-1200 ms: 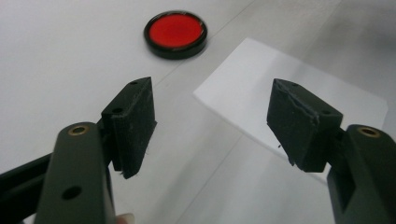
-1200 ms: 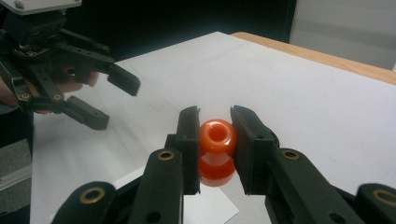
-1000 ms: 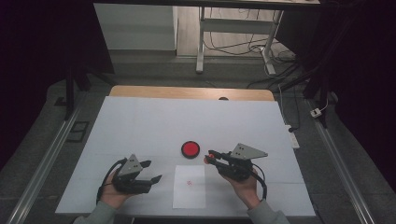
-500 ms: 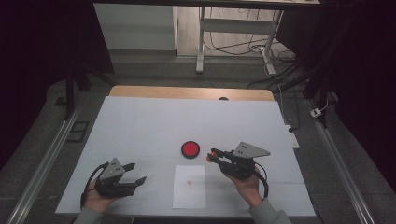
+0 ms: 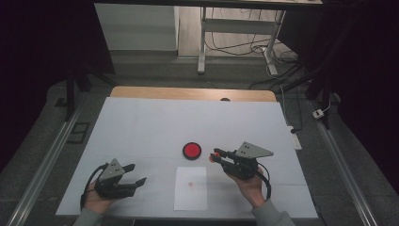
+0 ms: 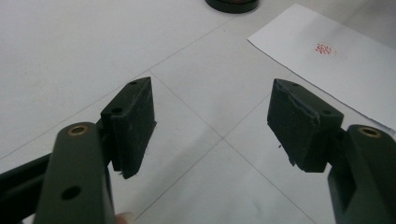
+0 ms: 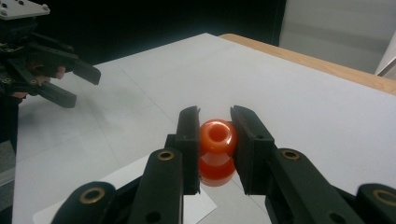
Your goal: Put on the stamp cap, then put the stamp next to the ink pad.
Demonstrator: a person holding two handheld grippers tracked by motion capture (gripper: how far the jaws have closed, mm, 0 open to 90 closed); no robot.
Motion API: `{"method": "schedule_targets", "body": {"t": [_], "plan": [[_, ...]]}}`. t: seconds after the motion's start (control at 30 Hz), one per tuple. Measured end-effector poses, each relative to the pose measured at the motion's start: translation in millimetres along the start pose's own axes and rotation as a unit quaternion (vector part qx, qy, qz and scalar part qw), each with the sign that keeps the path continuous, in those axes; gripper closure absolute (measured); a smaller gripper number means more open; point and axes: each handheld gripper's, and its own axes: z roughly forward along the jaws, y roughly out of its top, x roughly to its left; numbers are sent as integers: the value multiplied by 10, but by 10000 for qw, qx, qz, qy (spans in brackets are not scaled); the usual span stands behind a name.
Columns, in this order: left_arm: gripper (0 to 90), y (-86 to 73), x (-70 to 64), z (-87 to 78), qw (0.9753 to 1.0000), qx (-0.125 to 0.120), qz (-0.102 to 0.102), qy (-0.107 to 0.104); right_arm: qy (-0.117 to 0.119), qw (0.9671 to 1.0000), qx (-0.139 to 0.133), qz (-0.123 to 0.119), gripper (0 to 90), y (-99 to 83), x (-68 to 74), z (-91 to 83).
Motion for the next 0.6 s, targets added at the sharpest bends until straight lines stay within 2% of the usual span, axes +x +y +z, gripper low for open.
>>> {"method": "schedule_targets", "body": {"t": [0.6], "plan": [[317,10,-15,16,10000,27,40,-22,-203,9998,24,48,720,45,-144,70]]}}
